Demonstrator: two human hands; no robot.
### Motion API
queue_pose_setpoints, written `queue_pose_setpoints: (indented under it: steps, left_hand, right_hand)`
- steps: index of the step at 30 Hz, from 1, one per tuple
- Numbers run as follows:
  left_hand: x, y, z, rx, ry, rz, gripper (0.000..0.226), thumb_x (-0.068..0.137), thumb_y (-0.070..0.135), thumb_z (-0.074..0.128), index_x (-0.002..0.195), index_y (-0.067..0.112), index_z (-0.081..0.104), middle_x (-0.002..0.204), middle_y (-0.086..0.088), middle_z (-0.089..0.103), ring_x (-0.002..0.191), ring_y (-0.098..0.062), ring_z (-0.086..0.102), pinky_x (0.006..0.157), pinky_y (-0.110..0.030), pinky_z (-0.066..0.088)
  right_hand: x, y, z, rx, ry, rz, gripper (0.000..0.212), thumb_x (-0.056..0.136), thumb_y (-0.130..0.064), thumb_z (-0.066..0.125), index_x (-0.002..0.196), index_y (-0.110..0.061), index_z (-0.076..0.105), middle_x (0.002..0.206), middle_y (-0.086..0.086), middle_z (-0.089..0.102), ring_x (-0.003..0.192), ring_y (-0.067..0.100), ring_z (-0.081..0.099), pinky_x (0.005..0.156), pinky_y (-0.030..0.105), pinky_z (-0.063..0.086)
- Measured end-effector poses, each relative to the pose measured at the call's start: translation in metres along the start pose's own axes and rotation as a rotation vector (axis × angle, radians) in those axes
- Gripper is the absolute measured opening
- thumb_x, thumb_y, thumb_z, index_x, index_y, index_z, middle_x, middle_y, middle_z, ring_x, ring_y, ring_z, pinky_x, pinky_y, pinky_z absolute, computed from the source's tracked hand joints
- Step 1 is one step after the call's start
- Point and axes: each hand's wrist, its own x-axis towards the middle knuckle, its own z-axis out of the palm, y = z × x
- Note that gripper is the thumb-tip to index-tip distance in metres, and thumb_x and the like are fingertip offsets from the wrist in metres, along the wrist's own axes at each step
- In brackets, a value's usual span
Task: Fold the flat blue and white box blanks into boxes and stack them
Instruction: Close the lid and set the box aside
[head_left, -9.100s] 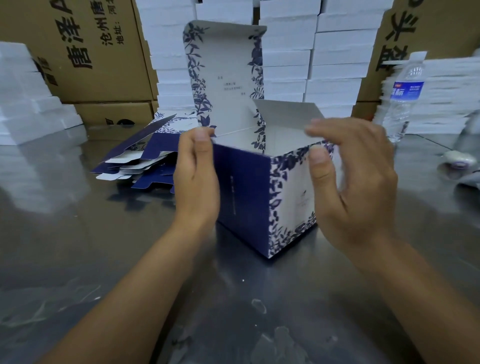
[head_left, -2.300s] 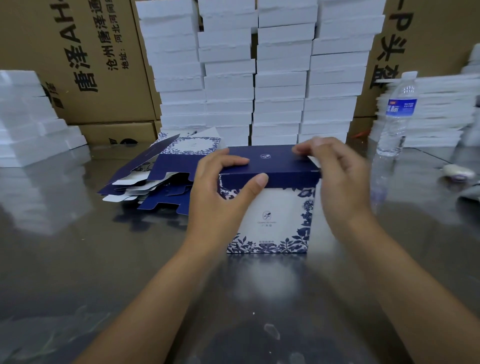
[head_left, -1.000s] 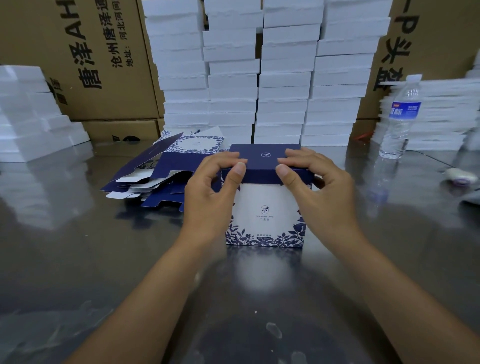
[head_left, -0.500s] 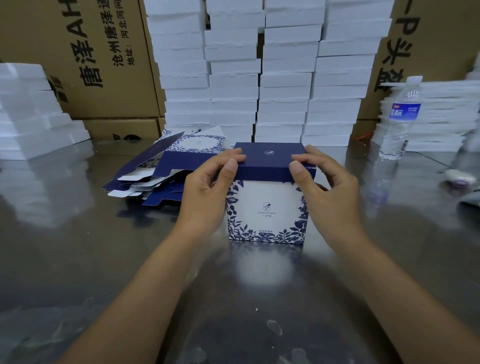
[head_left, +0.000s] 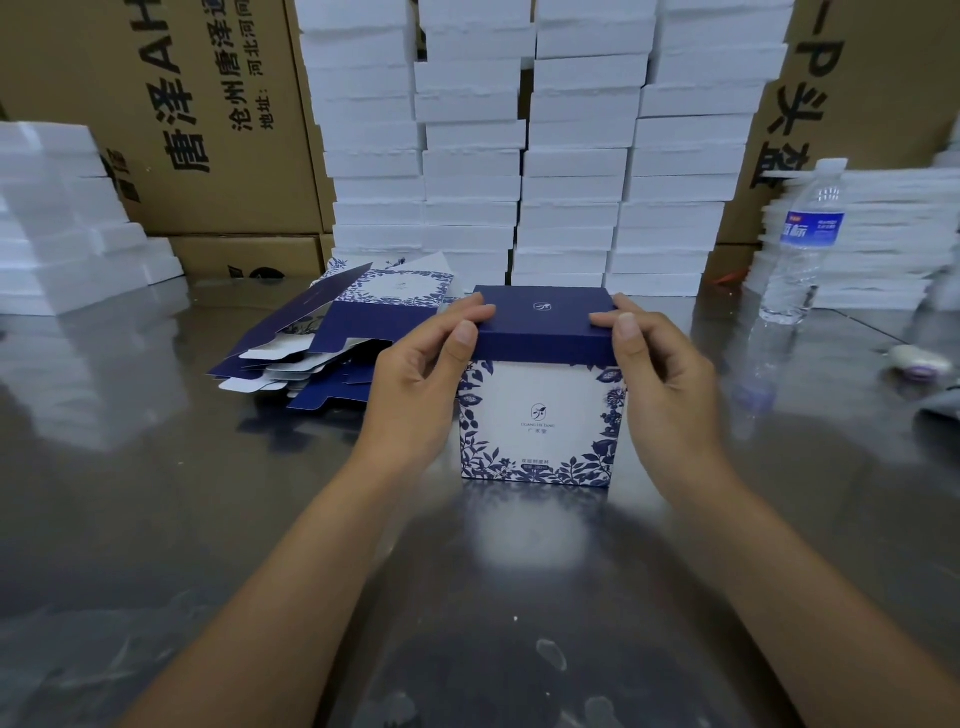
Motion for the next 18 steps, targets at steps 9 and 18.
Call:
queue_pose_setpoints:
  steps: [9, 18]
  left_hand:
    - [-0.013, -0.014, 0.011, 0.027, -0.105, -0.024, 0.056, 0.094, 0.004, 0.053, 0.128, 0.047, 0.043, 0.137, 0.005, 0.053, 0.124, -0.006, 0.051, 0.096, -0.015, 0.044]
    - [-0.019, -0.022, 0.025, 0.135, -0.317, -0.201, 0.044, 0.097, 0.026, 0.049, 0.134, 0.047, 0.039, 0.126, 0.035, 0.050, 0.119, 0.018, 0.044, 0.110, -0.031, 0.037]
  right_hand:
    - [-0.015, 0.013, 0.005, -0.671, 0.100, -0.322, 0.047, 0.087, -0.029, 0.062, 0.132, -0.025, 0.051, 0.143, 0.016, 0.029, 0.129, 0.021, 0.029, 0.106, 0.035, 0.034]
    - [-0.013, 0.029, 0.014, -0.865, 0.120, -0.060, 0.113, 0.065, -0.056, 0.075, 0.150, -0.026, 0.007, 0.156, 0.013, -0.012, 0.143, 0.027, -0.008, 0.112, 0.056, 0.011]
